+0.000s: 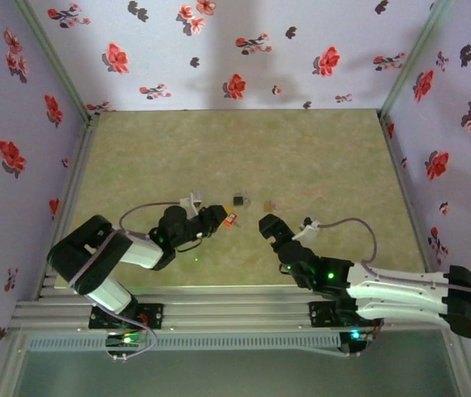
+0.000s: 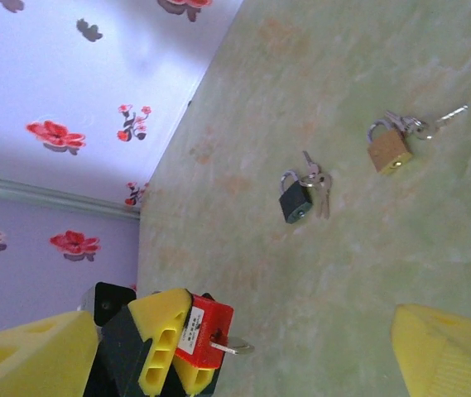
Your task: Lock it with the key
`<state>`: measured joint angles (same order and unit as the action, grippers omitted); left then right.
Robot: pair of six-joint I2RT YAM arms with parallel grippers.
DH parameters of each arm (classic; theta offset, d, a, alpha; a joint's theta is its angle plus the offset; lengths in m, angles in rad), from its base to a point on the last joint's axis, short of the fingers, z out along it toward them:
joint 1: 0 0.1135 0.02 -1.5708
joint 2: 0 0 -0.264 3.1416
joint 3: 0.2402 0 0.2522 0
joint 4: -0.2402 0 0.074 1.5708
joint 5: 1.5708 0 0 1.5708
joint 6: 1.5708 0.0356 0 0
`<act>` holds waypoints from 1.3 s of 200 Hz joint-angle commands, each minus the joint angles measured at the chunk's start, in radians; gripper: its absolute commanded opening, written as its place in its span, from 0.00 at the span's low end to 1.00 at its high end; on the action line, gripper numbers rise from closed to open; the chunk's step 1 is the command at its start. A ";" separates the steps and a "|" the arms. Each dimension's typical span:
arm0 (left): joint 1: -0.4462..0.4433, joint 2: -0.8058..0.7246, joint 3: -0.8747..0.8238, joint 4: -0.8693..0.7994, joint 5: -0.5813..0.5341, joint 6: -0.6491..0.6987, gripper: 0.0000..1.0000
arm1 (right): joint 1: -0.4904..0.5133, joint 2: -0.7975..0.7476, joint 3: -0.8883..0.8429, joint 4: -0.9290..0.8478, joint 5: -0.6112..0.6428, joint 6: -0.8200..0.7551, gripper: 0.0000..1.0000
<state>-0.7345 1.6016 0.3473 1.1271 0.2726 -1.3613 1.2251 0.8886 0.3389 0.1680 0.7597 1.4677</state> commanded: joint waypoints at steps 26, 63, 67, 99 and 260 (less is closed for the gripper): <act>-0.058 0.020 0.066 0.111 -0.091 -0.048 0.00 | 0.008 0.086 0.042 0.061 0.019 0.114 0.83; -0.088 0.062 0.089 0.133 -0.105 -0.079 0.00 | 0.008 0.132 0.062 0.059 -0.014 0.195 0.74; -0.089 0.068 0.091 0.136 -0.105 -0.084 0.00 | 0.008 0.136 0.062 0.061 -0.019 0.205 0.73; -0.098 0.070 0.102 0.136 -0.114 -0.088 0.00 | 0.007 0.165 0.067 0.065 -0.051 0.268 0.67; -0.137 0.107 0.130 0.151 -0.119 -0.111 0.00 | -0.028 0.217 0.075 0.123 -0.053 0.371 0.48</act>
<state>-0.8604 1.7008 0.4522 1.2137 0.1715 -1.4624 1.2087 1.1072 0.4030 0.2737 0.6746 1.8183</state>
